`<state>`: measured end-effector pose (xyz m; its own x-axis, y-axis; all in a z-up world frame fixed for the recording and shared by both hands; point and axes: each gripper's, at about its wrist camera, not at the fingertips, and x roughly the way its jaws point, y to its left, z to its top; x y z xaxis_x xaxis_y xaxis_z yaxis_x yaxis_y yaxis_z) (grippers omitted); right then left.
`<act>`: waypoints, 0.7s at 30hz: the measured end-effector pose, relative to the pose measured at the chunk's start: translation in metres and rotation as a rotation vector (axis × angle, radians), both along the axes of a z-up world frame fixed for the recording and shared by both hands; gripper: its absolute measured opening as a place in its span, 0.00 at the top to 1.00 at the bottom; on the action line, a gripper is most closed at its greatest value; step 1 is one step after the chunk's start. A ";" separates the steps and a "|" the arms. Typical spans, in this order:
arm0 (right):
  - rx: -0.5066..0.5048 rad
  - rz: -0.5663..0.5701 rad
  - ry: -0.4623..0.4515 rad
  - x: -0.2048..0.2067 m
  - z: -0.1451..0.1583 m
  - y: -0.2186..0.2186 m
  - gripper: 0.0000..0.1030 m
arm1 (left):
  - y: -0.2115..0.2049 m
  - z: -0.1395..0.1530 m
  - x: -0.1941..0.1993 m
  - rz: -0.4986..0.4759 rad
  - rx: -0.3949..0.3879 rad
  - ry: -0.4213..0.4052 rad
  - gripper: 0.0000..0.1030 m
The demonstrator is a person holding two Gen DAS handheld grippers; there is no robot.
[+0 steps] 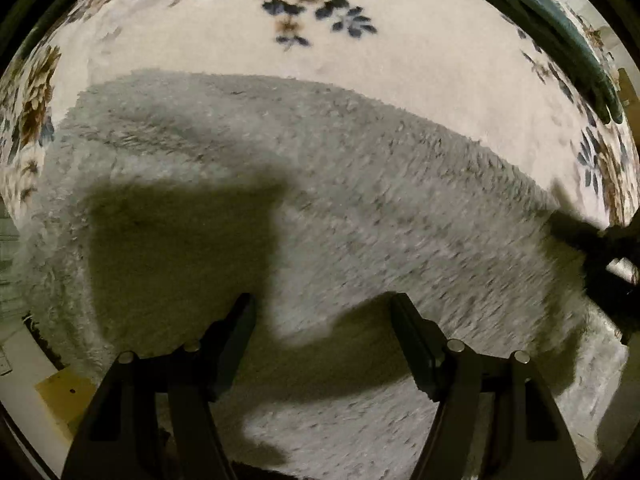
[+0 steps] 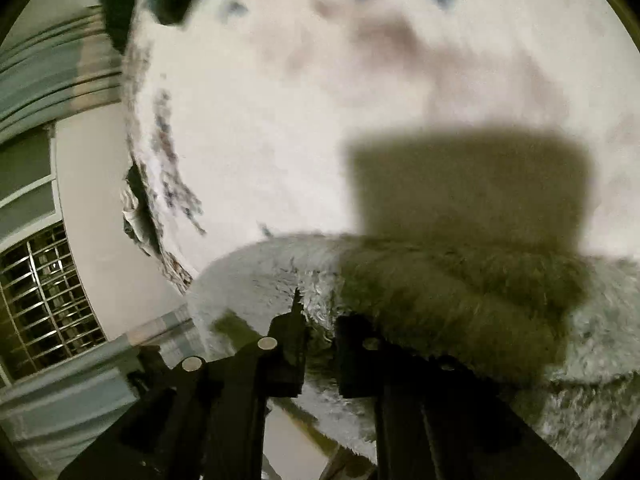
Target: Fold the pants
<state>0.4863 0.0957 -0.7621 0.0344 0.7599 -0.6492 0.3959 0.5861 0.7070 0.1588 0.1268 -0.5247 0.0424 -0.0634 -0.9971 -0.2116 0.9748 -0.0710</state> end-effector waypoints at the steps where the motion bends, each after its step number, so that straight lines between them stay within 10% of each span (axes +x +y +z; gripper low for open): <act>1: -0.010 0.010 -0.025 0.005 0.009 0.000 0.90 | 0.001 -0.001 -0.001 0.005 -0.002 0.000 0.35; 6: -0.121 0.060 -0.080 0.054 0.021 0.001 0.90 | 0.002 -0.003 -0.003 0.021 0.002 -0.003 0.35; 9: -0.133 0.157 0.035 0.075 -0.001 0.008 0.86 | -0.004 -0.005 -0.002 0.028 -0.004 0.006 0.35; 13: -0.187 0.215 -0.035 0.048 0.026 -0.021 0.43 | 0.003 -0.002 0.004 0.020 -0.013 0.010 0.35; 21: -0.518 0.616 -0.142 -0.015 0.040 -0.027 0.37 | 0.029 -0.007 -0.022 0.019 -0.016 0.022 0.35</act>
<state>0.4709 0.0689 -0.7221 -0.1832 0.2741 -0.9441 -0.1772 0.9354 0.3059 0.1370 0.1561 -0.5315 0.0214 -0.0789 -0.9967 -0.2320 0.9693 -0.0817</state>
